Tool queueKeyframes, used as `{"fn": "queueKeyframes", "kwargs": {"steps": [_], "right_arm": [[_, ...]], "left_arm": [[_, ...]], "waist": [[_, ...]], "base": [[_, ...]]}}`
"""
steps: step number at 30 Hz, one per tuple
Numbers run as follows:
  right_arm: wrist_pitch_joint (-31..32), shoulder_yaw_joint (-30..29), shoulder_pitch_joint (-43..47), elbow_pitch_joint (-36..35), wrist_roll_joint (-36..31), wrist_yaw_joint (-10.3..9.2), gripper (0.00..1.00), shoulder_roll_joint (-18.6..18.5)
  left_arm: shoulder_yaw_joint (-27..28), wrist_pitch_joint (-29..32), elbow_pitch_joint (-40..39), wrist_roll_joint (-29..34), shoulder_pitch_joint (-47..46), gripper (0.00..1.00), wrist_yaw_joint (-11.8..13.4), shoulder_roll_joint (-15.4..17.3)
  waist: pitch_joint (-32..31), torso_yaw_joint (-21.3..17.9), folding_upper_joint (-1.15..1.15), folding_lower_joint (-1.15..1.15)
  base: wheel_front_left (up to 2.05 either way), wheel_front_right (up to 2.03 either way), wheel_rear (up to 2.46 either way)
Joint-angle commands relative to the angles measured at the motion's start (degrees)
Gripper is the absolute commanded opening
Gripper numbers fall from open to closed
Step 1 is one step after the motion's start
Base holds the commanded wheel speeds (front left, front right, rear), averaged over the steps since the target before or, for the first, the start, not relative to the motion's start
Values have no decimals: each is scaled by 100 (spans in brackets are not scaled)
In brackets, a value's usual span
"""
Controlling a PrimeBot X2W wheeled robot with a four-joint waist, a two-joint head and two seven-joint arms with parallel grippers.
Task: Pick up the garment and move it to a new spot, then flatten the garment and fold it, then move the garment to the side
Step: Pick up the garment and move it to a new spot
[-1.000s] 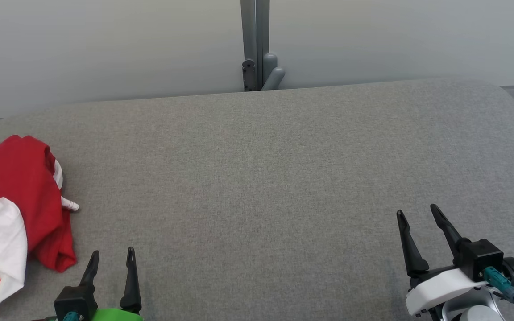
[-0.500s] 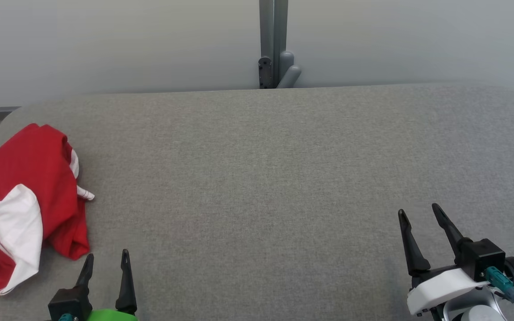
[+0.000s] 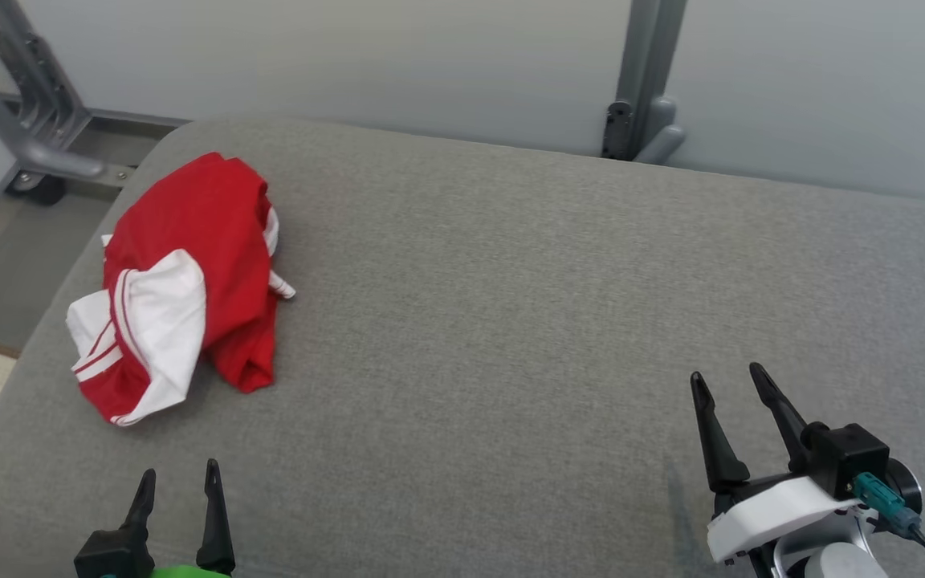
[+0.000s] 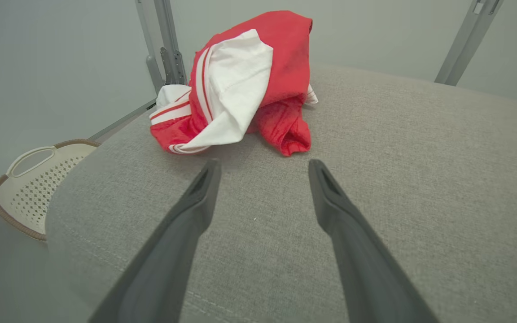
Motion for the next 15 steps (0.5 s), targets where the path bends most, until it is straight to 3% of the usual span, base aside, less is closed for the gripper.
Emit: {"fn": "queueKeyframes", "kwargs": {"steps": [1,10,15], "right_arm": [[-19,42,-96,50,3,0,100,-21],[-19,294,-170,236,-148,-1,100,-178],[-19,567,-390,455,-179,-1,100,-210]], "left_arm": [[18,-1,6,50,54,100,-21,31],[7,0,31,-22,62,100,-4,29],[128,0,-94,-176,193,100,126,26]], "waist": [[72,737,0,0],[99,1501,0,0],[216,1592,0,0]], "base": [[0,0,0],[0,0,0],[0,0,0]]}}
